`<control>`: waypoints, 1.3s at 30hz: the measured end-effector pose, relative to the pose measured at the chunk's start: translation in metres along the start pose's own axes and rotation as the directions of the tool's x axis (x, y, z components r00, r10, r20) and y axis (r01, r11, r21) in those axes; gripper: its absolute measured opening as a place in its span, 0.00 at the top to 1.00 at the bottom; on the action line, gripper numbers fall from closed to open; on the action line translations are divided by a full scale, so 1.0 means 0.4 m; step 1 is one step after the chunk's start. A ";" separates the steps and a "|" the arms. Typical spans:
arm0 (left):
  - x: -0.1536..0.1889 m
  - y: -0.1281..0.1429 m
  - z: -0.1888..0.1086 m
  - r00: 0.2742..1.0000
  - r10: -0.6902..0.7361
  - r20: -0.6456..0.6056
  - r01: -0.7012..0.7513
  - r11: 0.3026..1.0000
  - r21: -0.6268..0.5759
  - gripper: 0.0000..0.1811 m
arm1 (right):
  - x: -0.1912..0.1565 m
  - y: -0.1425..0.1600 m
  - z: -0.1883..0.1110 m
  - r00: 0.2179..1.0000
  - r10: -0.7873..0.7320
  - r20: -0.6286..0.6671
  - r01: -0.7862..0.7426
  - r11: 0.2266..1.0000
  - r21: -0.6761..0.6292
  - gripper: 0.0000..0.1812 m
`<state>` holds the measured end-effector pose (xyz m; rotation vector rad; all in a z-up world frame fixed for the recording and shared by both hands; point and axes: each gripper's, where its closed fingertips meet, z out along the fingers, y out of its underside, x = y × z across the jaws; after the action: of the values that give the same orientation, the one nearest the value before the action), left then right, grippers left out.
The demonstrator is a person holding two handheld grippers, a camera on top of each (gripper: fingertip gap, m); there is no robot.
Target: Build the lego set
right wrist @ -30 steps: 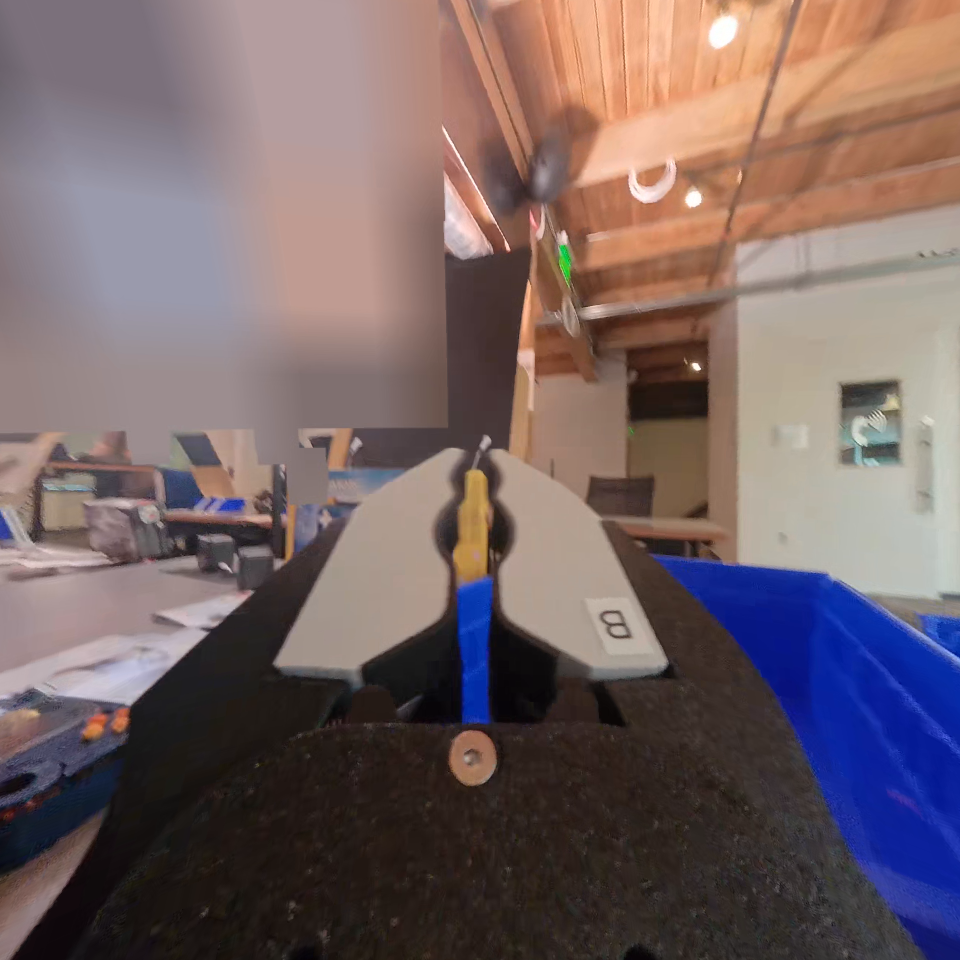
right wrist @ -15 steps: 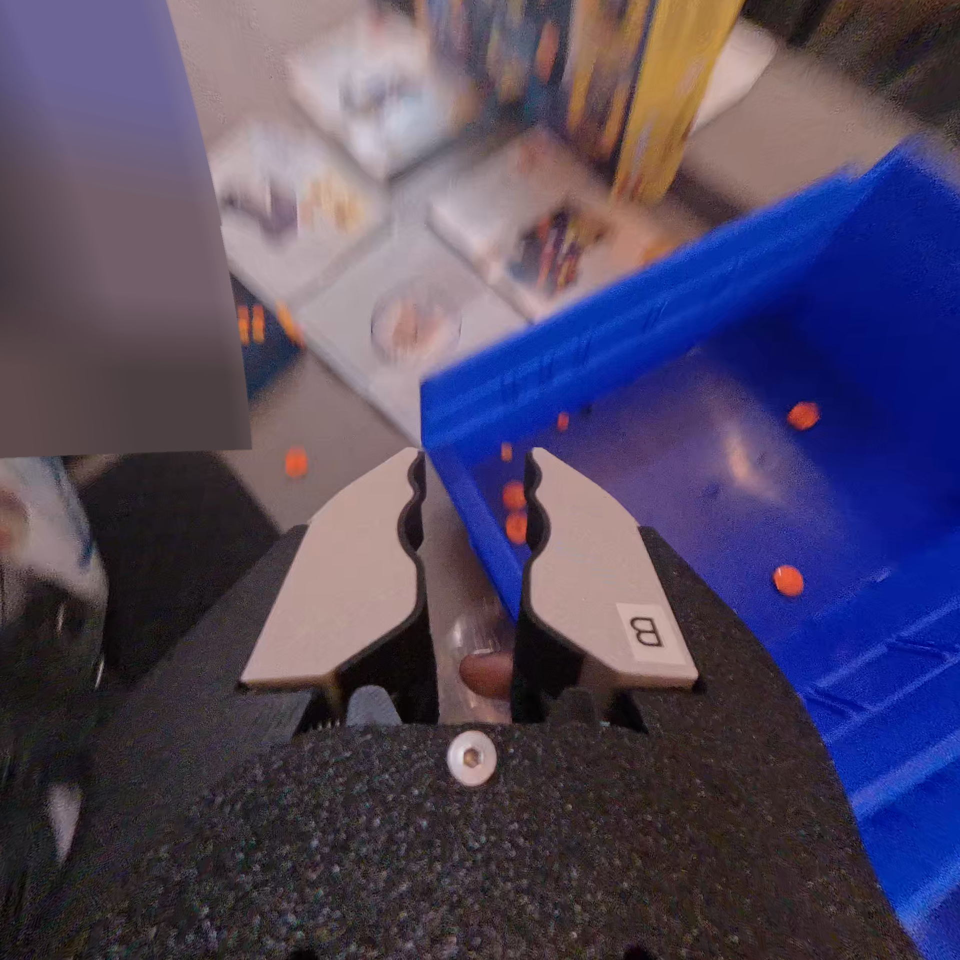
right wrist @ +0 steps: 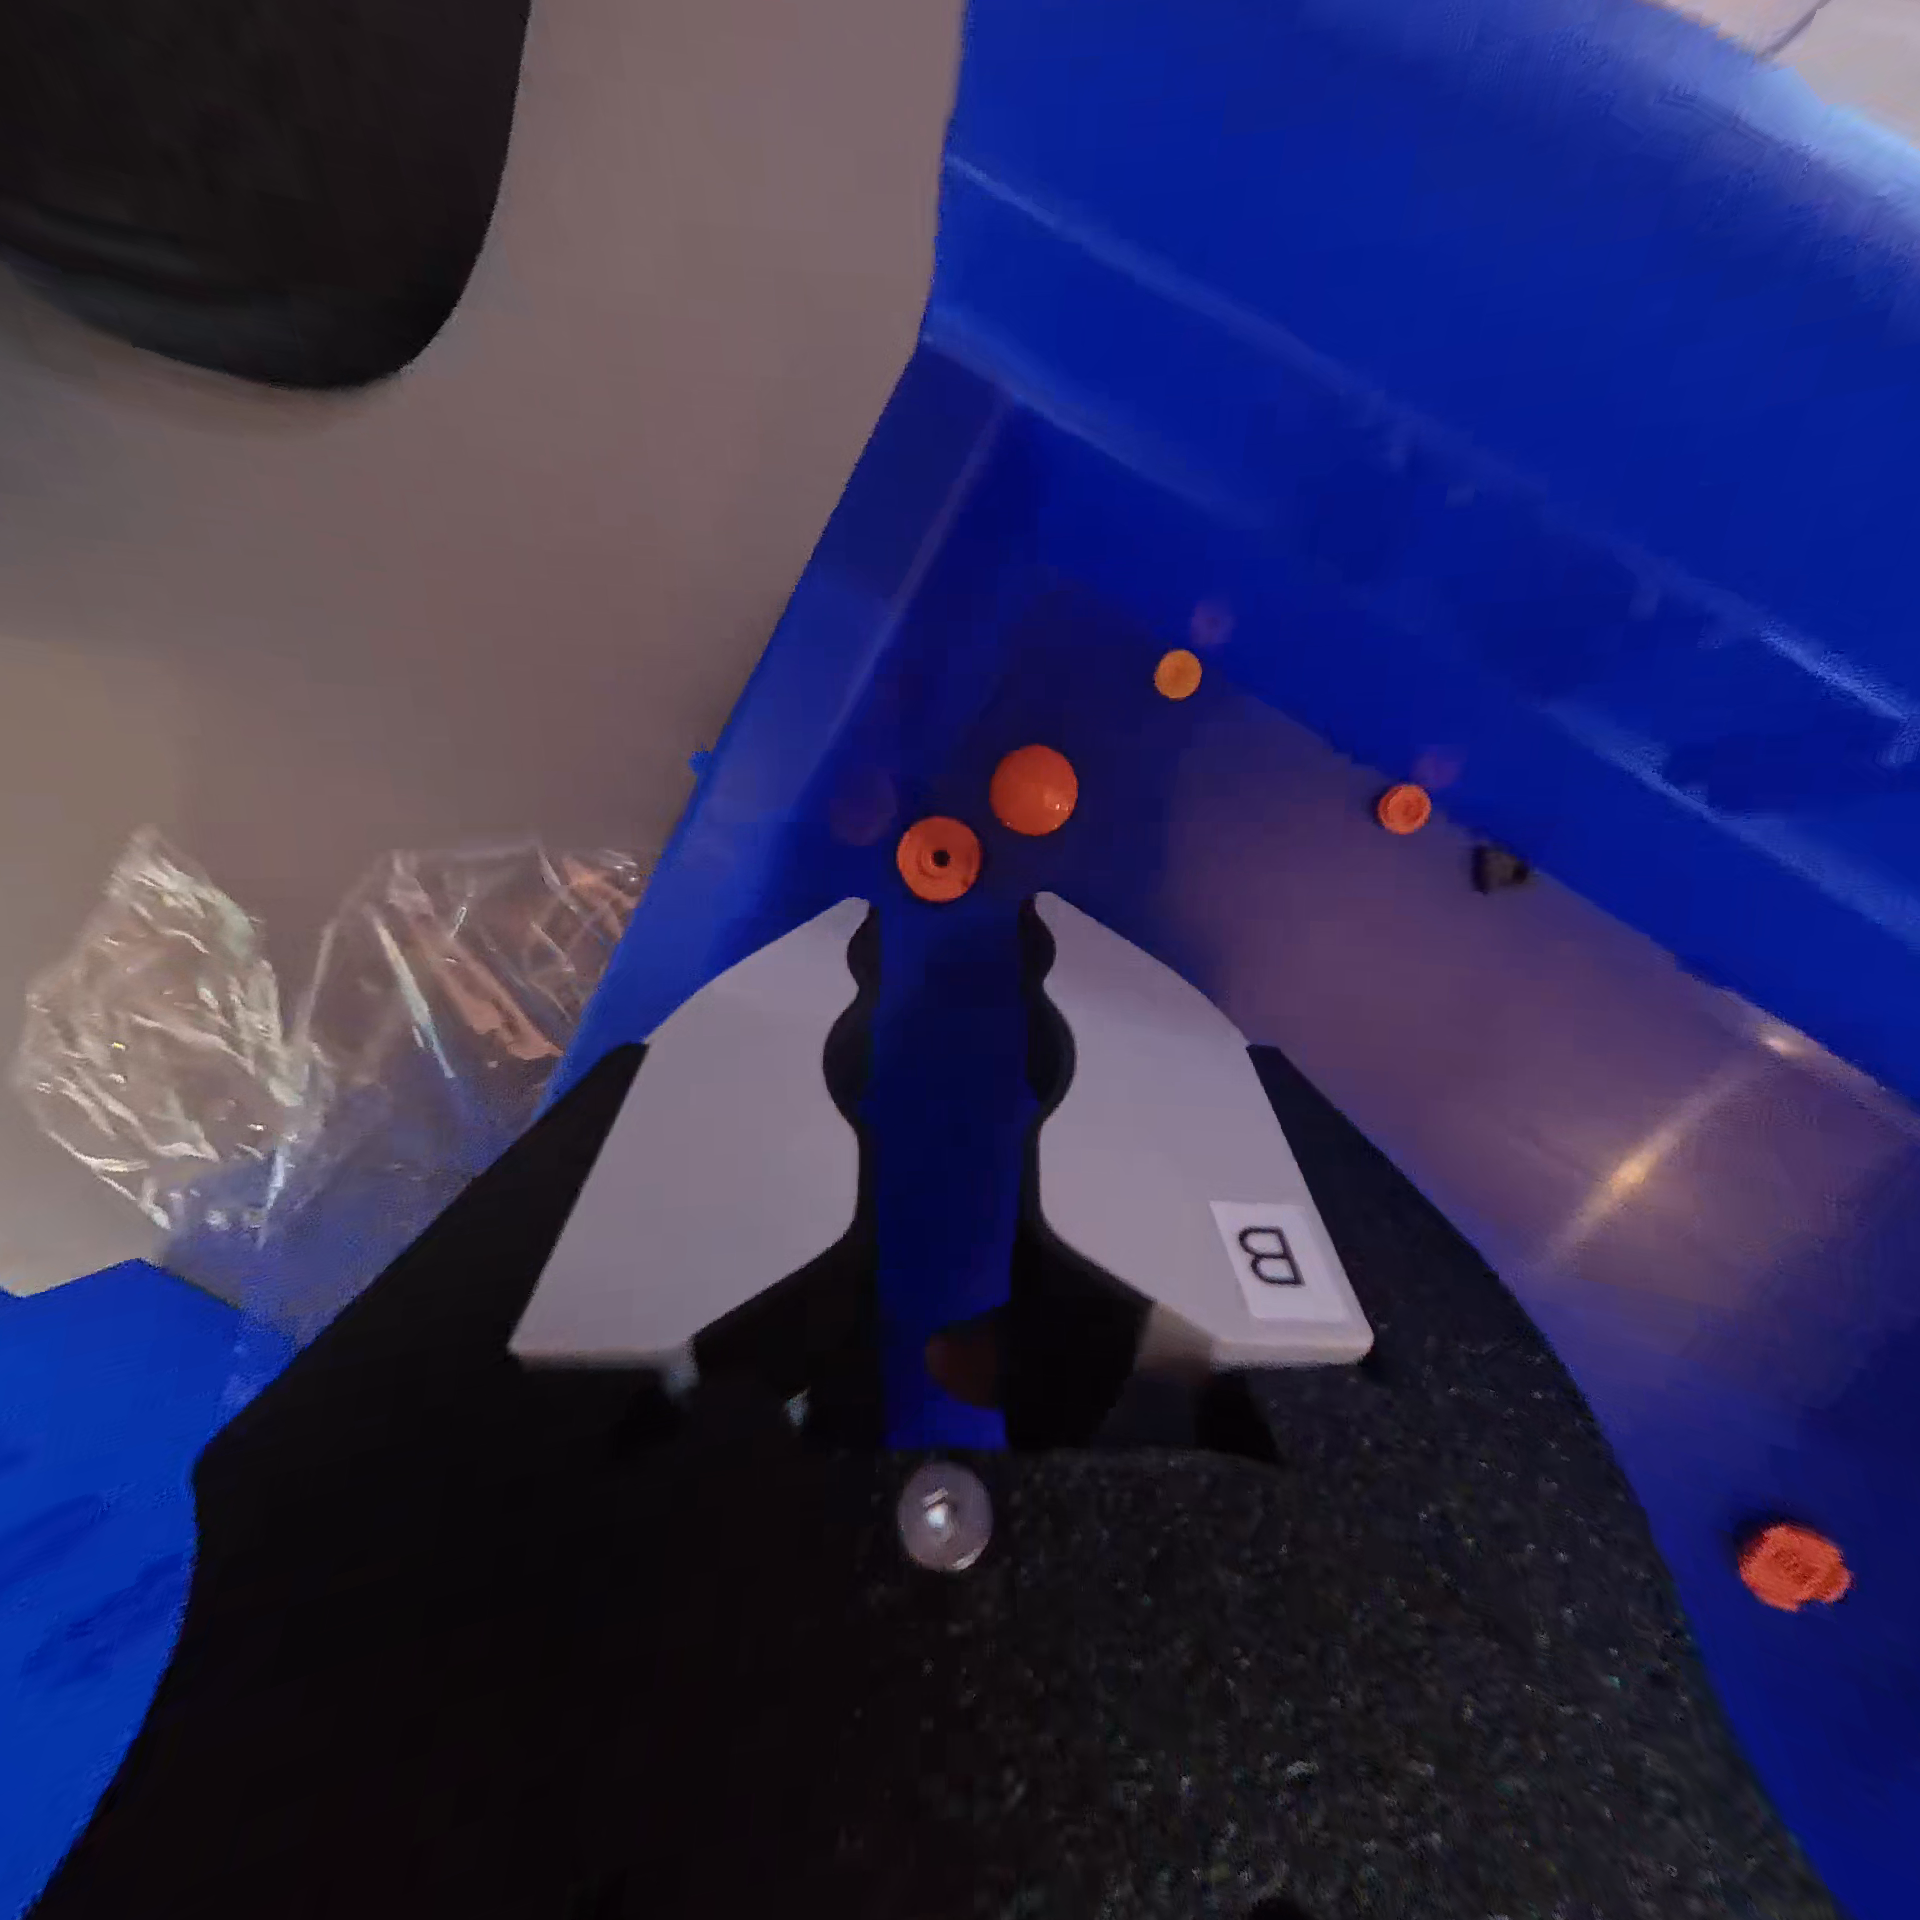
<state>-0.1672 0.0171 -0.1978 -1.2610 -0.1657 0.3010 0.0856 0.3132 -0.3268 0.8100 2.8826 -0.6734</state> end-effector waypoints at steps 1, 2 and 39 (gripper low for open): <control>0.000 0.001 0.000 1.000 0.002 0.001 -0.002 1.000 -0.003 0.29 | -0.001 -0.004 0.003 1.000 -0.024 -0.008 0.024 1.000 0.008 0.87; -0.001 0.003 0.001 1.000 0.003 0.002 -0.003 1.000 -0.005 0.29 | -0.002 -0.007 0.006 0.999 -0.047 -0.016 0.047 0.999 0.015 0.88; 0.012 0.020 0.006 0.999 0.038 -0.017 -0.039 0.998 -0.039 0.32 | 0.059 0.041 -0.029 0.960 0.149 -0.239 -0.161 0.987 -0.030 0.93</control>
<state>-0.1645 0.0229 -0.2047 -1.3069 -0.1340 0.3217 0.0742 0.3421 -0.3271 1.1687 2.9831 -0.5187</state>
